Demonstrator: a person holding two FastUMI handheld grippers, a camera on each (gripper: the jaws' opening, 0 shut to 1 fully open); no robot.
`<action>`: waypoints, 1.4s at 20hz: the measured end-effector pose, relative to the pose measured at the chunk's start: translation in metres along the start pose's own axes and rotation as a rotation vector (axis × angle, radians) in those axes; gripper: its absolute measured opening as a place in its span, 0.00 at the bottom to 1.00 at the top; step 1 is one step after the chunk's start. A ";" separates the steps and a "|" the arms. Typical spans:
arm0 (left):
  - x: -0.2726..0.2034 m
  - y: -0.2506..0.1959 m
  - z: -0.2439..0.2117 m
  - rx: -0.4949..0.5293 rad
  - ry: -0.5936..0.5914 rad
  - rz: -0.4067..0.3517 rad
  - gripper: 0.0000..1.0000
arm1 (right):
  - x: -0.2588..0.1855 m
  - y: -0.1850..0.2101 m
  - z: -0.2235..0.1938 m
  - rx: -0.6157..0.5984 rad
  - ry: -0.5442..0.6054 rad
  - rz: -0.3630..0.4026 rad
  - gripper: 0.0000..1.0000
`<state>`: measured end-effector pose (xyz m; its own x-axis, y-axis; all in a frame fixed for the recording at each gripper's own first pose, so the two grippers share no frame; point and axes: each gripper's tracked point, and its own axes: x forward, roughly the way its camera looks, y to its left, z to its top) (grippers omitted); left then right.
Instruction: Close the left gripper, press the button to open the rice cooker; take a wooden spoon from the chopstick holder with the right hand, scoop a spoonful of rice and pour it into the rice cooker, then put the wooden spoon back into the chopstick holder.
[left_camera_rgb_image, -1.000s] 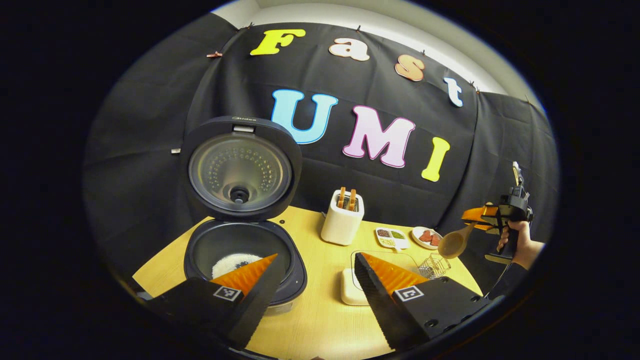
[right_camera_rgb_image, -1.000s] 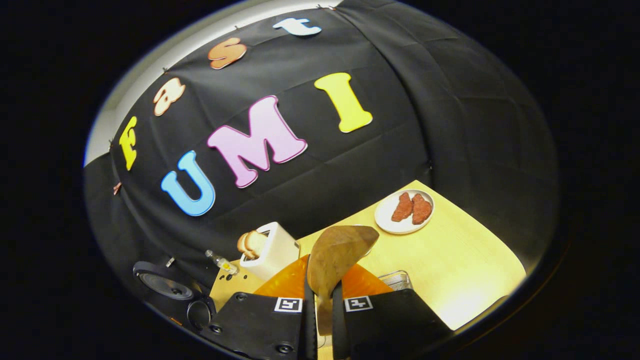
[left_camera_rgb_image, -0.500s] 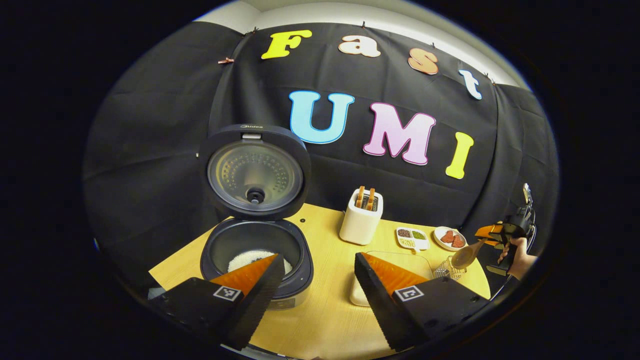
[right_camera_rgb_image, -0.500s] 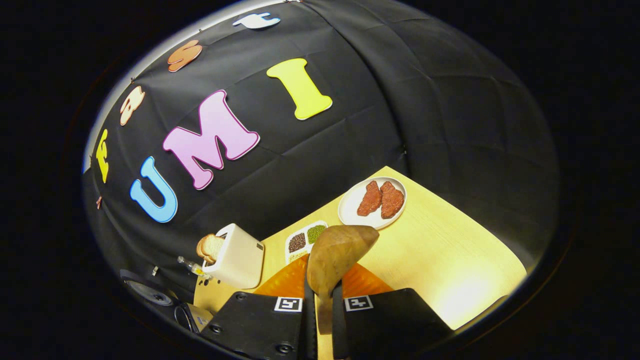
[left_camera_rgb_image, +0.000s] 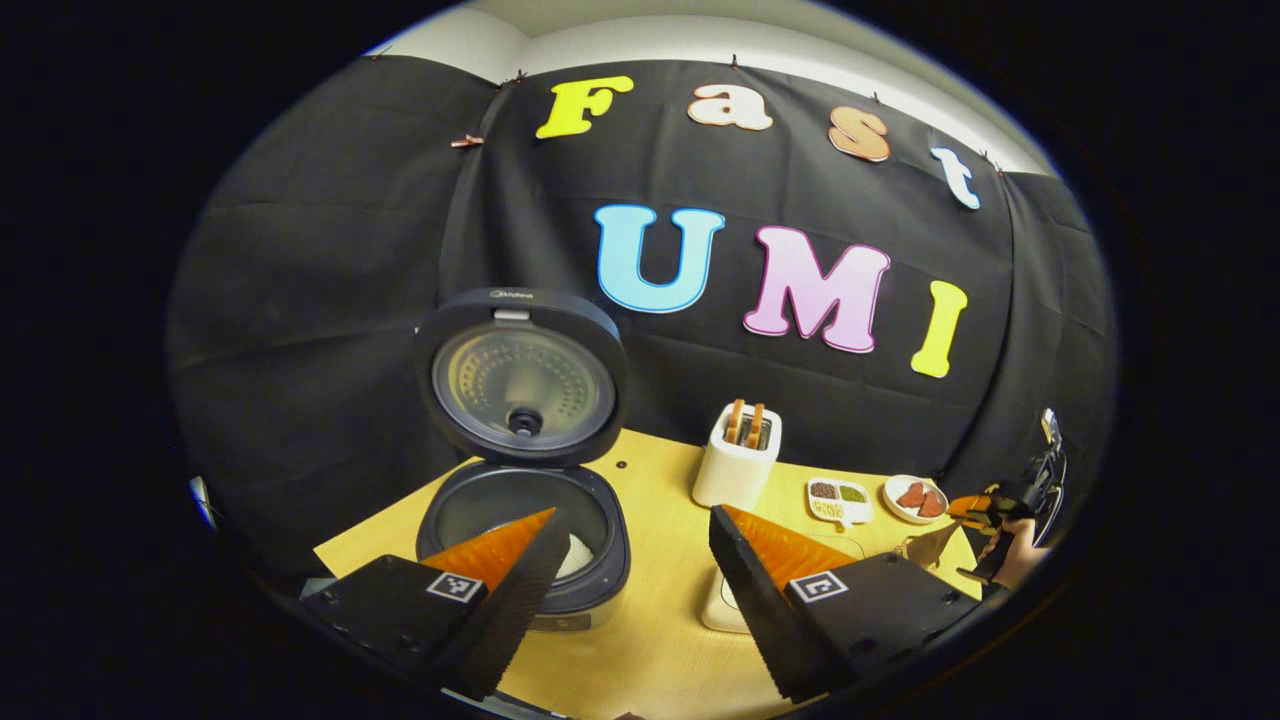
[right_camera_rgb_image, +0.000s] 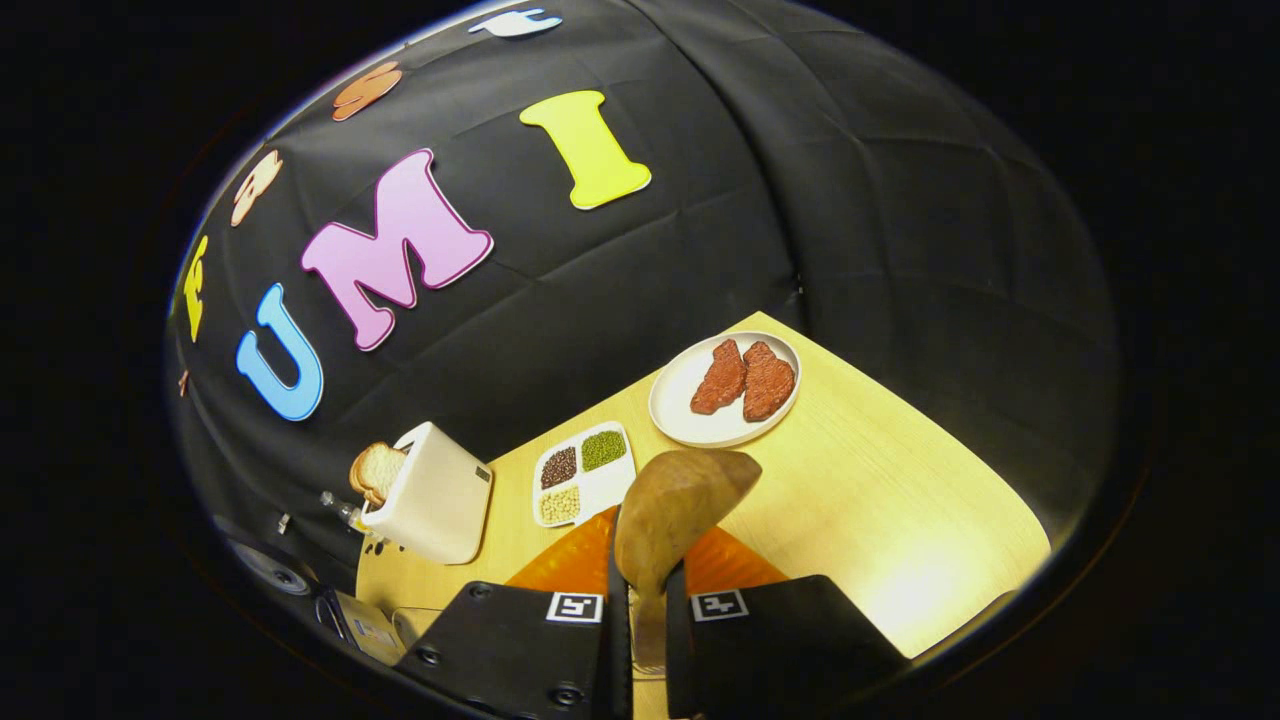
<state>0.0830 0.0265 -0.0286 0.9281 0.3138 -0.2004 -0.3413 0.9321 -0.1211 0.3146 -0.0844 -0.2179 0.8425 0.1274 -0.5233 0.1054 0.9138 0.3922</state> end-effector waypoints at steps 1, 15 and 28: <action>-0.001 0.004 0.008 0.001 -0.013 0.011 0.95 | 0.002 0.000 -0.003 -0.005 0.003 -0.006 0.18; 0.012 0.083 0.137 0.143 -0.326 0.209 0.95 | -0.032 0.011 -0.019 -0.087 -0.045 -0.004 1.00; 0.110 0.098 0.191 0.218 -0.443 0.057 0.92 | -0.207 0.029 0.008 -0.344 -0.329 -0.053 0.98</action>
<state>0.1801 0.1872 0.1236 0.8989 0.3681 0.2376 -0.3984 0.9124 0.0941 0.1474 -0.0875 -0.0923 0.9690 -0.0006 -0.2470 0.0183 0.9974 0.0693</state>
